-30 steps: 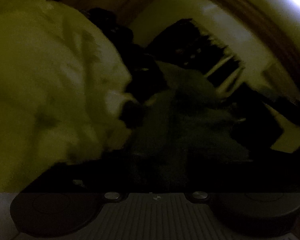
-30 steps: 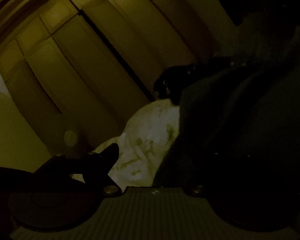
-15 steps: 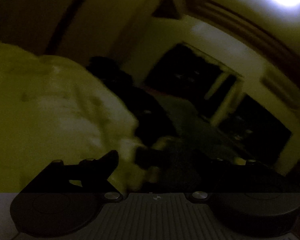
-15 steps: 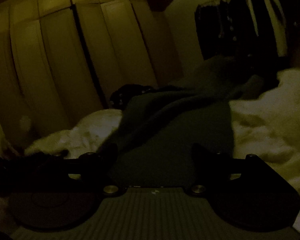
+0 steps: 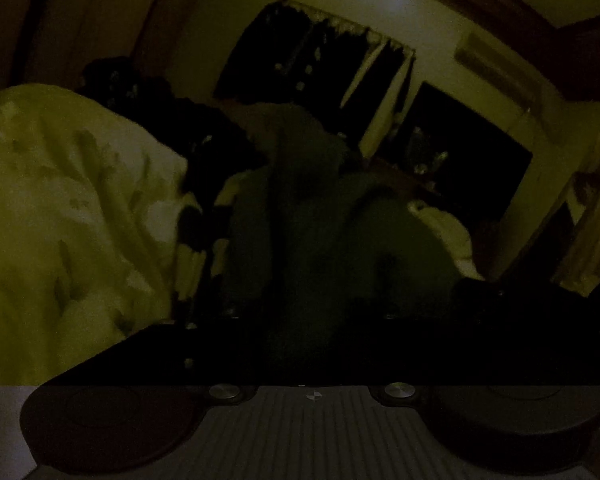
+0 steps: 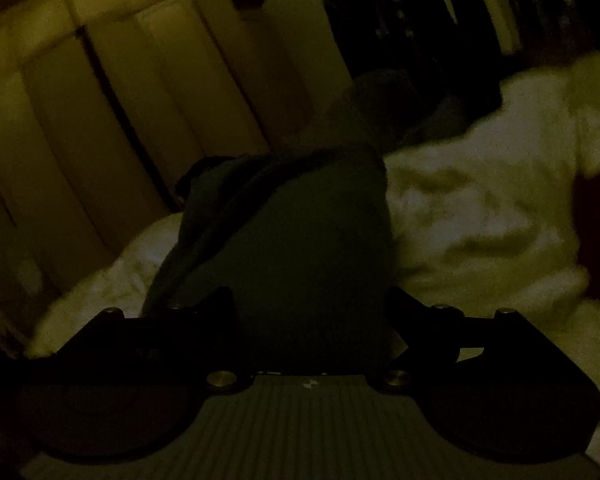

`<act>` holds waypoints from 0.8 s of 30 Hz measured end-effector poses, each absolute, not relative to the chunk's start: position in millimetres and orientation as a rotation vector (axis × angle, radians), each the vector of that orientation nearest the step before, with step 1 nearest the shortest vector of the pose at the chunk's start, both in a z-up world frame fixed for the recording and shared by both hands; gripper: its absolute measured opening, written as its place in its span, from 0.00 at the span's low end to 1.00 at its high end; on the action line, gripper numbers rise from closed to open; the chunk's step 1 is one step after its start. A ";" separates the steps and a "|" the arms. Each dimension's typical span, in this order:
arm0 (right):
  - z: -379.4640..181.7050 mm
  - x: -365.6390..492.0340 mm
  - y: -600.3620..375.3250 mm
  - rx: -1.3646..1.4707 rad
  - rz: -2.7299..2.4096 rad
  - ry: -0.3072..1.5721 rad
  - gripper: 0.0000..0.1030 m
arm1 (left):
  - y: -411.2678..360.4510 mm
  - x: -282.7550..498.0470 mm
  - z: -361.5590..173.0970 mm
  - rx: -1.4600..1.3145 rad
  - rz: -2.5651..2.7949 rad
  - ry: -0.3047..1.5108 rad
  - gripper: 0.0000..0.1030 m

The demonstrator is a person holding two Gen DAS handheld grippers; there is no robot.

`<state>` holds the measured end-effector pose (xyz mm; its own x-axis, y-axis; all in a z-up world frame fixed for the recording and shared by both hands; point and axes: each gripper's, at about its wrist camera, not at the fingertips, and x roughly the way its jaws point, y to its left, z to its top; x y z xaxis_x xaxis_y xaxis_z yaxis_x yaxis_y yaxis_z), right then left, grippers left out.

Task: Fold large clothes

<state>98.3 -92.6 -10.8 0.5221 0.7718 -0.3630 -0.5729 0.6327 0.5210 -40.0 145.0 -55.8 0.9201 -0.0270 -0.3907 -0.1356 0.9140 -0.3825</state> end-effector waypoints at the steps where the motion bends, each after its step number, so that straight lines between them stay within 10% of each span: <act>1: -16.1 102.0 -95.9 0.398 0.839 0.639 0.84 | 144.2 -39.2 -57.0 -0.407 0.061 0.410 0.87; 13: -12.7 82.5 -82.6 0.313 0.903 0.569 0.55 | 171.1 -52.4 -58.2 -0.471 0.167 0.335 0.54; 24: -29.6 86.7 -67.1 0.192 0.819 0.634 0.68 | 174.6 -26.9 -99.3 -0.481 0.243 0.437 0.50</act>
<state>86.7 -67.1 -29.6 0.5113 0.7313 -0.4514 -0.6206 0.6775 0.3947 -26.9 174.6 -99.3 0.8800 0.1226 -0.4589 -0.3245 0.8607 -0.3923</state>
